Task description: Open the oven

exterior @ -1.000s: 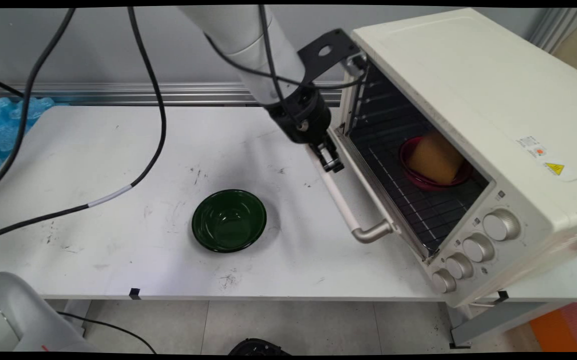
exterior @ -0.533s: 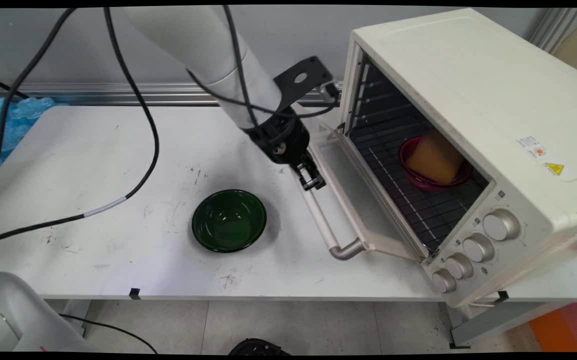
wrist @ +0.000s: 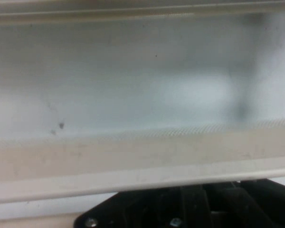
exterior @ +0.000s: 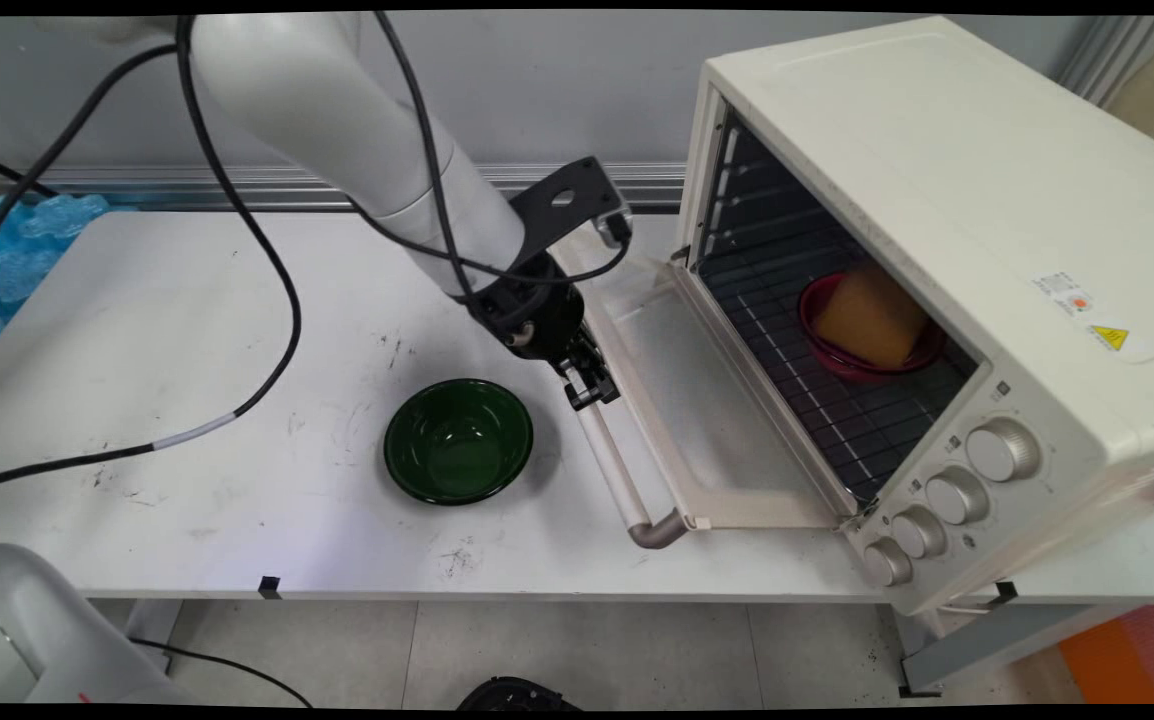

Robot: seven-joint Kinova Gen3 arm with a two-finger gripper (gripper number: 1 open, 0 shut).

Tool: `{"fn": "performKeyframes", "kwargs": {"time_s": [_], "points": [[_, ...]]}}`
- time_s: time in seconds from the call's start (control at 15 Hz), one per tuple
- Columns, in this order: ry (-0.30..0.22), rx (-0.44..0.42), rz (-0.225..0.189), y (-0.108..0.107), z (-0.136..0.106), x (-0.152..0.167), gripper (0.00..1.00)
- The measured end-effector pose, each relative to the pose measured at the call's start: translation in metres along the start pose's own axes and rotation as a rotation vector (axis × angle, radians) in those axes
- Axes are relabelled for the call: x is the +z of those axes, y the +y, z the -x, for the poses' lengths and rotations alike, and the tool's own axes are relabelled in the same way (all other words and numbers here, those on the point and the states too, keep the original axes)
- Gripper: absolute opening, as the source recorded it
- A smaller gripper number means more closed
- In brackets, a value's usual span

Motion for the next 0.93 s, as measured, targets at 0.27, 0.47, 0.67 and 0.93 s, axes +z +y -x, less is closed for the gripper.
{"fn": "performKeyframes", "kwargs": {"time_s": [0.27,0.47,0.67,0.93], "points": [[0.013,0.012,-0.004,-0.001,0.012,0.001,0.0],[0.029,0.02,-0.006,0.0,0.018,-0.001,0.0],[0.046,0.022,-0.018,0.0,0.025,-0.01,0.0],[0.06,0.012,-0.036,0.001,0.033,-0.028,0.0]]}}
